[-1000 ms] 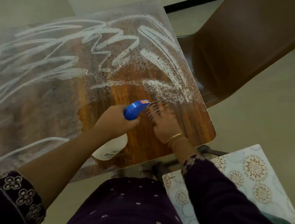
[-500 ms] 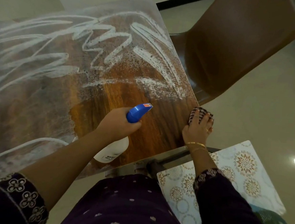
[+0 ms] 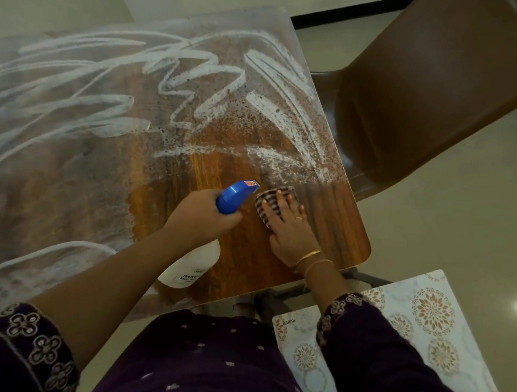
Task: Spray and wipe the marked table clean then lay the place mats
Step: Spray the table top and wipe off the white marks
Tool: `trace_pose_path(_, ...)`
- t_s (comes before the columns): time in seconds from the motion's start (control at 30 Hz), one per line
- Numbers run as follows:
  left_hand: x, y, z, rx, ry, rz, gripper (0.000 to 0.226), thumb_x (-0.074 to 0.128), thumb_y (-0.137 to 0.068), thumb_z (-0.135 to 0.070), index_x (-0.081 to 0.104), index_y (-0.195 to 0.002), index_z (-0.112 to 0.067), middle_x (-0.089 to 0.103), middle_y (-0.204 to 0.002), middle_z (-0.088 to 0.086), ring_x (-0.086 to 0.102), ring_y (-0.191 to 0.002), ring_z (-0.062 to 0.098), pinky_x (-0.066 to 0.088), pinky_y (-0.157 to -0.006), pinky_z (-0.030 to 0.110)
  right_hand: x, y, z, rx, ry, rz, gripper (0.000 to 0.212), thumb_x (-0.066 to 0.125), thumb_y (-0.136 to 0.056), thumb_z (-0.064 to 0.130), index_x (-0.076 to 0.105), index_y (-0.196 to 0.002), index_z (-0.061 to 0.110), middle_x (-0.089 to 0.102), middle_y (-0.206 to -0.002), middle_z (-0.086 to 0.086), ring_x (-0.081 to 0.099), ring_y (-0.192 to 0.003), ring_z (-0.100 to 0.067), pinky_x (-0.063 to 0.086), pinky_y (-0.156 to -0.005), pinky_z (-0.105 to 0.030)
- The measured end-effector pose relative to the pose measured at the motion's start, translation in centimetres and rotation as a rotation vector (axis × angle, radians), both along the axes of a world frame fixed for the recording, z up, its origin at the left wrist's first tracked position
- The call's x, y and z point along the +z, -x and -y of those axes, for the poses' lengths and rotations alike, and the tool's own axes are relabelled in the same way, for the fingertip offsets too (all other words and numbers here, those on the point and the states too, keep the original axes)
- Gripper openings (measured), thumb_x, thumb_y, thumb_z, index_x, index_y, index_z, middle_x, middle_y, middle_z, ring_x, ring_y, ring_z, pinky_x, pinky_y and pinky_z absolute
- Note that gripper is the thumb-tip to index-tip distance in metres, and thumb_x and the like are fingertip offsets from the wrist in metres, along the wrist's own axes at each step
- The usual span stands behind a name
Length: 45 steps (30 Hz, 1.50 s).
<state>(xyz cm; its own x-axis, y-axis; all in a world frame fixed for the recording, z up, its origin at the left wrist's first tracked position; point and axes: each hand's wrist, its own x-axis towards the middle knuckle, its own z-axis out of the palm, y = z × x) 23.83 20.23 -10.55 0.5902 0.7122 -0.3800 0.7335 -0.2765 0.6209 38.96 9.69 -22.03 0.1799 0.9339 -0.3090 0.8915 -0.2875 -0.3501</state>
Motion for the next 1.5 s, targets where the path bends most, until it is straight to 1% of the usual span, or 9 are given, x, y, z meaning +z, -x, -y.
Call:
trace_pose_path(0.17, -0.4, 0.2, -1.4, -0.01, 0.019, -0.019, 0.033, 0.062, -0.085, -0.022, 0.039, -0.06, -0.02, 0.038, -0.051, -0.002, 0.036, -0.044, 0.01, 0.033, -0.05, 0.019, -0.2, -4.8, 0.2, -0.297, 0.048, 0.042, 0.068, 0.042, -0.092, 0.023, 0.01, -0.151, 0.021, -0.004, -0.158, -0.015, -0.006, -0.145, -0.037, 0.0, -0.117, -0.053)
trace_pose_path(0.4, 0.1, 0.2, -3.3, -0.097, 0.016, -0.052, 0.036, 0.062, -0.087, -0.026, 0.038, -0.06, -0.029, 0.038, -0.05, -0.004, 0.037, -0.045, 0.01, 0.034, -0.052, 0.021, 0.1, -1.1, -3.5, -0.632, 0.071, 0.052, 0.073, 0.047, -0.09, 0.021, 0.008, -0.152, 0.018, -0.005, -0.158, -0.018, -0.007, -0.144, -0.04, -0.001, -0.115, -0.054)
trace_pose_path(0.6, 0.6, 1.4, -4.8, 0.019, -0.002, 0.052, 0.038, 0.065, -0.084, -0.022, 0.037, -0.059, -0.023, 0.034, -0.05, -0.002, 0.032, -0.045, 0.013, 0.031, -0.052, 0.023, 0.5, 7.3, -5.1, -0.083, -0.058, -0.05, 0.072, 0.043, -0.087, 0.014, 0.011, -0.151, 0.02, -0.002, -0.159, -0.013, -0.009, -0.145, -0.038, -0.002, -0.115, -0.059)
trace_pose_path(0.7, 1.0, 2.4, -6.2, 0.024, -0.013, 0.016, 0.036, 0.064, -0.084, -0.022, 0.037, -0.06, -0.022, 0.035, -0.05, -0.002, 0.033, -0.044, 0.012, 0.03, -0.049, 0.02, 0.2, 4.7, -5.5, 0.117, -0.001, -0.022, 0.07, 0.042, -0.089, 0.017, 0.011, -0.151, 0.024, 0.0, -0.159, -0.012, -0.007, -0.145, -0.037, -0.001, -0.116, -0.057)
trace_pose_path(0.87, 1.0, 4.3, -7.8, 0.026, -0.053, -0.037, 0.036, 0.063, -0.085, -0.026, 0.037, -0.061, -0.022, 0.036, -0.051, -0.003, 0.034, -0.044, 0.01, 0.028, -0.047, 0.018, 1.0, -3.0, -6.5, -0.394, 0.131, 0.03, 0.067, 0.041, -0.095, 0.022, 0.006, -0.151, 0.024, -0.01, -0.158, -0.012, -0.013, -0.144, -0.036, -0.002, -0.116, -0.055)
trace_pose_path(0.97, 0.8, 5.2, -8.4, 0.03, -0.021, -0.03, 0.034, 0.063, -0.085, -0.026, 0.038, -0.062, -0.023, 0.037, -0.052, -0.003, 0.035, -0.045, 0.01, 0.03, -0.048, 0.019, 0.8, -1.2, -8.4, -0.564, 0.116, 0.05, 0.066, 0.041, -0.093, 0.019, 0.01, -0.151, 0.021, -0.003, -0.158, -0.015, -0.005, -0.144, -0.04, 0.0, -0.116, -0.055)
trace_pose_path(1.1, 0.7, 5.7, -8.7, 0.05, -0.02, -0.02, 0.034, 0.063, -0.084, -0.027, 0.038, -0.061, -0.023, 0.038, -0.052, -0.002, 0.036, -0.045, 0.011, 0.03, -0.048, 0.02, -0.4, 7.3, -10.1, -0.107, -0.044, 0.085, 0.071, 0.038, -0.085, 0.016, 0.014, -0.151, 0.021, 0.001, -0.159, -0.013, -0.006, -0.144, -0.039, 0.006, -0.113, -0.064)
trace_pose_path(1.23, 1.1, 5.4, -8.9, 0.018, -0.042, -0.023, 0.038, 0.063, -0.085, -0.027, 0.036, -0.059, -0.023, 0.035, -0.05, -0.002, 0.032, -0.045, 0.011, 0.027, -0.046, 0.018, 0.9, 9.3, -11.0, 0.189, -0.002, 0.025, 0.061, 0.039, -0.093, 0.014, 0.019, -0.15, 0.019, 0.003, -0.159, -0.012, -0.004, -0.145, -0.038, 0.0, -0.115, -0.055)
trace_pose_path(1.5, 0.5, 3.8, -10.1, 0.01, 0.008, -0.052, 0.035, 0.062, -0.086, -0.027, 0.036, -0.062, -0.023, 0.036, -0.053, -0.003, 0.034, -0.046, 0.01, 0.028, -0.048, 0.019, 0.7, -3.4, -10.5, -0.551, 0.11, 0.018, 0.061, 0.038, -0.097, 0.021, 0.01, -0.151, 0.021, -0.006, -0.158, -0.014, -0.008, -0.144, -0.038, 0.006, -0.117, -0.055)
